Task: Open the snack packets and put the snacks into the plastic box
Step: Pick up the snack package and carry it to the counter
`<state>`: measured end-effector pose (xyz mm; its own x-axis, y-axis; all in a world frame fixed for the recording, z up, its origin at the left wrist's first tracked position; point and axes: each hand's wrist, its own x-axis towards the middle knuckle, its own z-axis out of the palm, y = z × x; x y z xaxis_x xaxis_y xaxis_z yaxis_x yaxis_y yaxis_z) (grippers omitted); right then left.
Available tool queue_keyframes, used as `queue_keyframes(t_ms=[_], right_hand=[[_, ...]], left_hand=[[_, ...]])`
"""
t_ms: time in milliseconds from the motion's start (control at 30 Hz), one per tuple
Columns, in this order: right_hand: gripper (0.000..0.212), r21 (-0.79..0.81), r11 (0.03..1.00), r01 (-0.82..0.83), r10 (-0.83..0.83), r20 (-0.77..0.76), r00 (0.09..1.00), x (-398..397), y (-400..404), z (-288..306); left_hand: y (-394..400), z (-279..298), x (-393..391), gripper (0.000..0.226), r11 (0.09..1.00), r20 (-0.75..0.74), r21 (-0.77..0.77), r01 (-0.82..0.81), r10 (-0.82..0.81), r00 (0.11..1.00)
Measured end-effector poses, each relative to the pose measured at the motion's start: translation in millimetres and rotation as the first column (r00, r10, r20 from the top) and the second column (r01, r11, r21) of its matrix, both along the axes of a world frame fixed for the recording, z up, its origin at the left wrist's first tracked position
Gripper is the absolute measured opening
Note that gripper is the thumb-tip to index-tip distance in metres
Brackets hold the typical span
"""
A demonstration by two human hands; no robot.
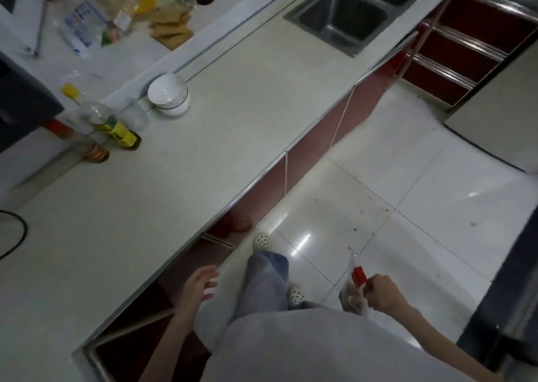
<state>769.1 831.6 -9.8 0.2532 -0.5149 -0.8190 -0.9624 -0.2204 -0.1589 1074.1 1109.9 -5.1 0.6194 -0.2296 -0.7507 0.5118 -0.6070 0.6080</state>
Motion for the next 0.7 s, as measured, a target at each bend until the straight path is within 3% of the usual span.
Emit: queue_keyframes(t_ms=[167,367,700], right_hand=[[0.015,-0.037,0.996,0.084,-0.084,0.010,0.996,32.6,-32.6,0.5],[0.013,-0.122,0.983,0.139,-0.127,0.103,0.987,114.5,-87.5,26.6],[0.022,-0.313,0.942,0.121,0.007,0.379,0.925,269.7,-179.7,101.0]], left_hand=[[-42.9,-11.3,37.7,0.029,0.994,0.039,-0.055,0.095,-0.093,0.995],[-97.9,-10.1,96.4,0.021,0.993,0.058,-0.096,0.073,-0.067,0.996],[-176.9,9.8,171.8,0.027,0.984,0.060,-0.114,0.135,-0.129,0.990]])
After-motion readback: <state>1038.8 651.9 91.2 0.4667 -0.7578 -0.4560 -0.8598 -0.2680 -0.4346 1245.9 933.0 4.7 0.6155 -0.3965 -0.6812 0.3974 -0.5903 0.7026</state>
